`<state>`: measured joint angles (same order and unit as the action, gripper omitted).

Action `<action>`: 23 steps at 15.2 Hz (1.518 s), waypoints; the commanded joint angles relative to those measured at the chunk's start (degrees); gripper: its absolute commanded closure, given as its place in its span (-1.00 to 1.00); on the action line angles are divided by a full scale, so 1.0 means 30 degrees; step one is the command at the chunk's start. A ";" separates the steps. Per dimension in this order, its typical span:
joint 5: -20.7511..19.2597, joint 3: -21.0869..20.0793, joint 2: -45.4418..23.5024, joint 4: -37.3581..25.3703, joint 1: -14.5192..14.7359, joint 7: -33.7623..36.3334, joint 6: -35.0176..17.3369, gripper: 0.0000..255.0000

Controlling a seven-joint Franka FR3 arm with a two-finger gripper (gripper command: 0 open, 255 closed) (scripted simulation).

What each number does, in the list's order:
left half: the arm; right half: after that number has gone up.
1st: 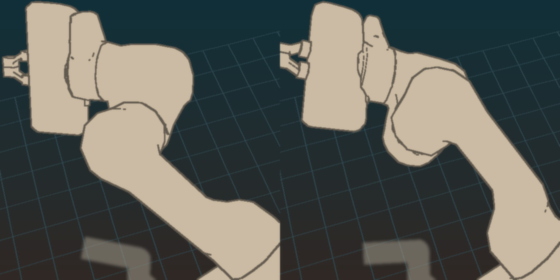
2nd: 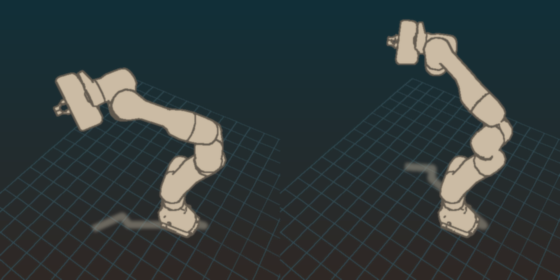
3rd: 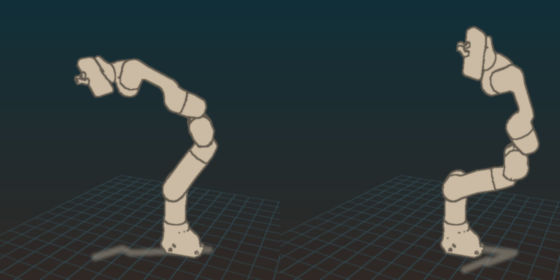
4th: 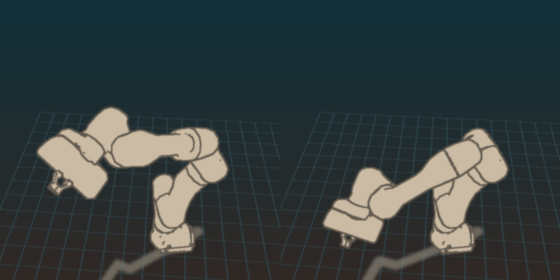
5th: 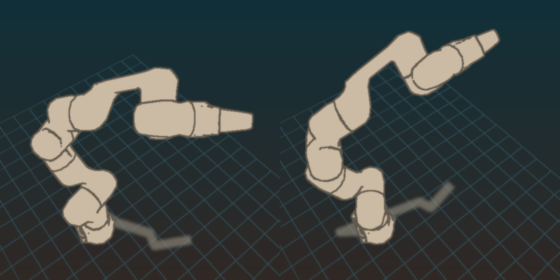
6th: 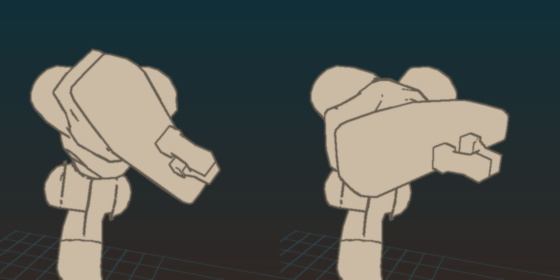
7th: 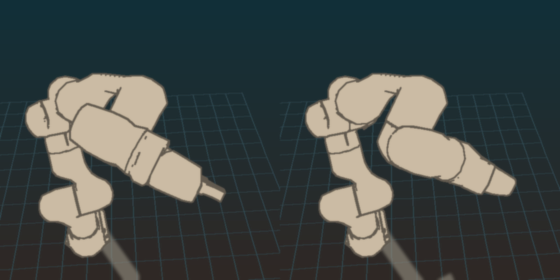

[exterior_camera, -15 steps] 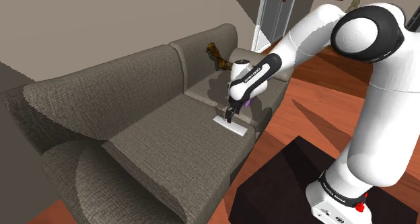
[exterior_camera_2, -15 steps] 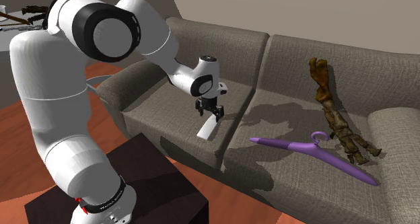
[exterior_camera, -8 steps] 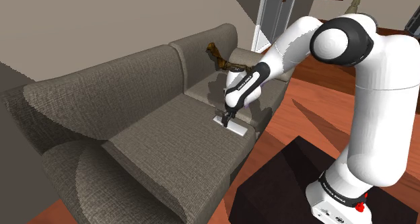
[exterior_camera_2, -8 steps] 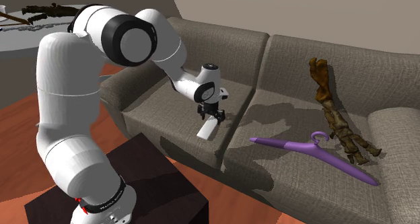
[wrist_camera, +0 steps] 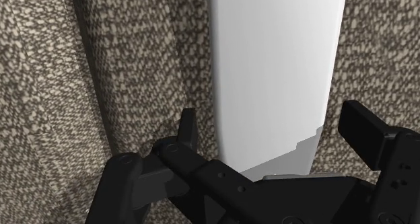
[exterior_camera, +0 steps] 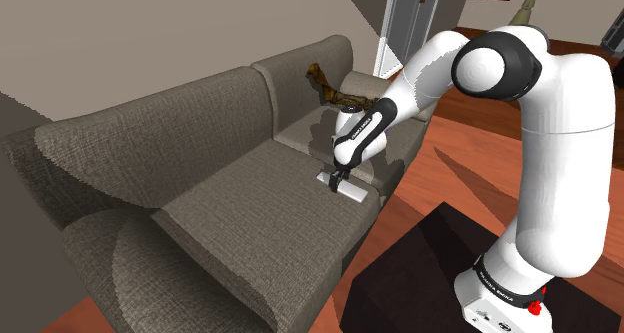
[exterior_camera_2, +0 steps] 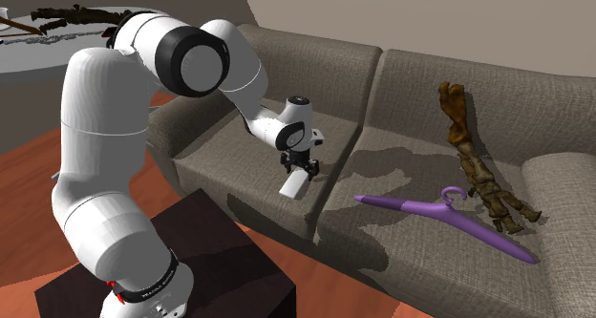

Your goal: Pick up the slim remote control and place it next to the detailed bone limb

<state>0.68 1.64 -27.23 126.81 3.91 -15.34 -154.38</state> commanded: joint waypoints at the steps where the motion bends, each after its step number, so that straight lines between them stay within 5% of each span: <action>1: 0.0000 0.0000 -0.0006 -0.0002 -0.0001 -0.0001 -0.0006 -1.00; 2: 0.0000 0.0000 -0.0002 0.0000 0.0000 0.0000 -0.0003 -1.00; 3: 0.0000 0.0000 -0.0002 0.0000 0.0000 0.0000 -0.0003 1.00; 12: 0.0000 0.0000 -0.0006 -0.0002 -0.0001 -0.0001 -0.0006 1.00; 23: -0.0114 0.0089 0.2585 0.0323 0.0069 0.0064 0.2260 1.00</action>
<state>0.37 1.89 -20.04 127.84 4.10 -15.18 -148.24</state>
